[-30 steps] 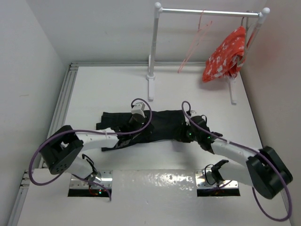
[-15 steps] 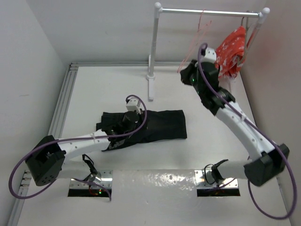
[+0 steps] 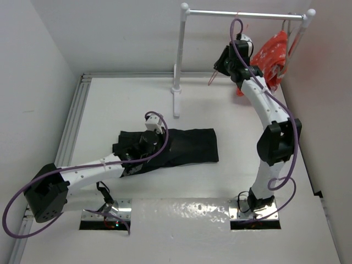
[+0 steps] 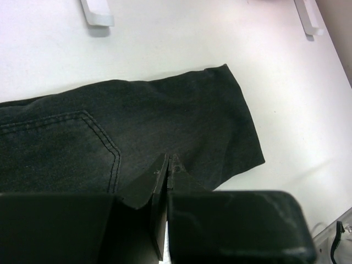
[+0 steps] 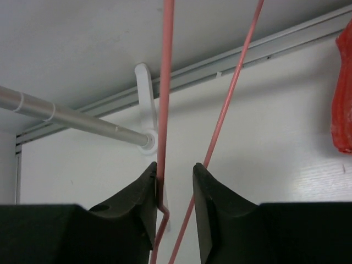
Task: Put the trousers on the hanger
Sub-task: Pick up the hanger from the clothesline.
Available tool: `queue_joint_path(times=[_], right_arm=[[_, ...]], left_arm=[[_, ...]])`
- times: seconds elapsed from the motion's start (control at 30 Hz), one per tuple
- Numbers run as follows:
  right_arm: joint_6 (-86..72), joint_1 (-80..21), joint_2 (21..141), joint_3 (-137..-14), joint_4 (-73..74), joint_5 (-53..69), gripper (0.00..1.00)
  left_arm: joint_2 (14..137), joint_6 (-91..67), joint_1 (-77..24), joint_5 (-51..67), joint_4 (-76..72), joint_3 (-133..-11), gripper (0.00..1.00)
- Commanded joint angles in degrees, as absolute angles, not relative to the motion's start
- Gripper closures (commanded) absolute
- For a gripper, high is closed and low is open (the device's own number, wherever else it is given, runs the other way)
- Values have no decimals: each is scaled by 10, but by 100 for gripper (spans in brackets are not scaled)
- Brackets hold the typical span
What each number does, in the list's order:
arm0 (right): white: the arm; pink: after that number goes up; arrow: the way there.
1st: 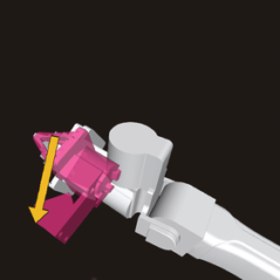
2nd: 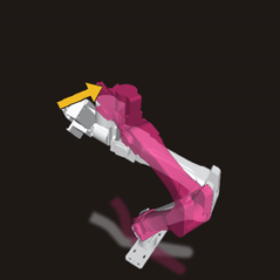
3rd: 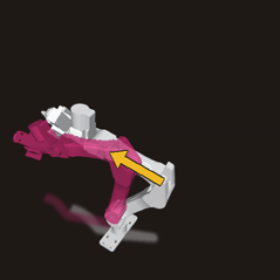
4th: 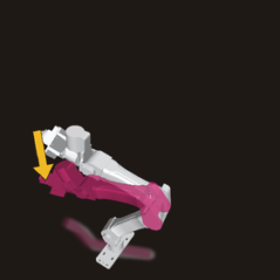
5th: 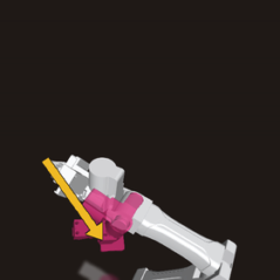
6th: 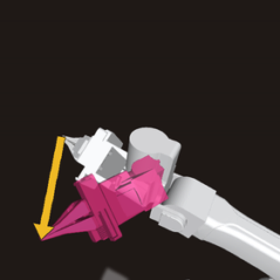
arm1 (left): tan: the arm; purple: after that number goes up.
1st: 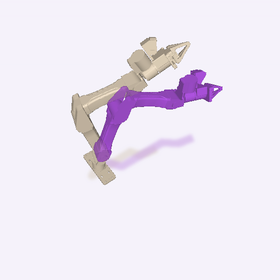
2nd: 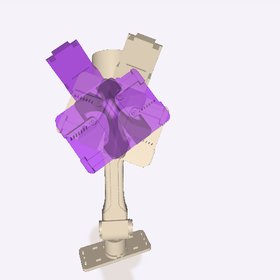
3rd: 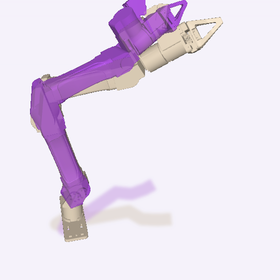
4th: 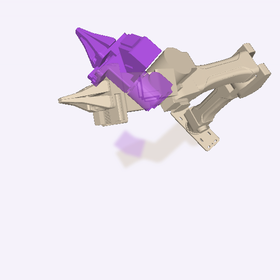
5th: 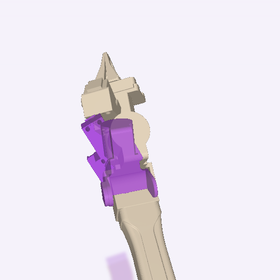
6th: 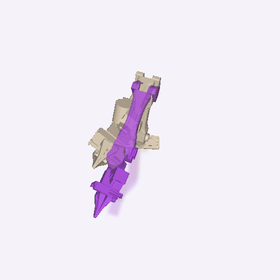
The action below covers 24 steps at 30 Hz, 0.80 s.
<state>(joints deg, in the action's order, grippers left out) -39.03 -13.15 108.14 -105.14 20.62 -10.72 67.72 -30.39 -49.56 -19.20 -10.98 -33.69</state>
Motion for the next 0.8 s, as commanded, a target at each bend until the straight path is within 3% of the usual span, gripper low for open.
queue_joint_path(times=[0.0, 0.03, 0.2, 0.77], right_arm=[[-406, -130, 1078, -1053, 183, -55, 71], [-406, -128, 1074, -1037, 172, -49, 79], [-389, -127, 1056, -1014, 154, -59, 100], [-287, -127, 909, -898, 166, -25, 100]], left_arm=[[672, -298, -499, -184, -133, -334, 100], [671, -298, -499, -184, -134, -334, 100], [679, -298, -498, -179, -136, -335, 100], [690, -298, -499, -170, -142, -337, 96]])
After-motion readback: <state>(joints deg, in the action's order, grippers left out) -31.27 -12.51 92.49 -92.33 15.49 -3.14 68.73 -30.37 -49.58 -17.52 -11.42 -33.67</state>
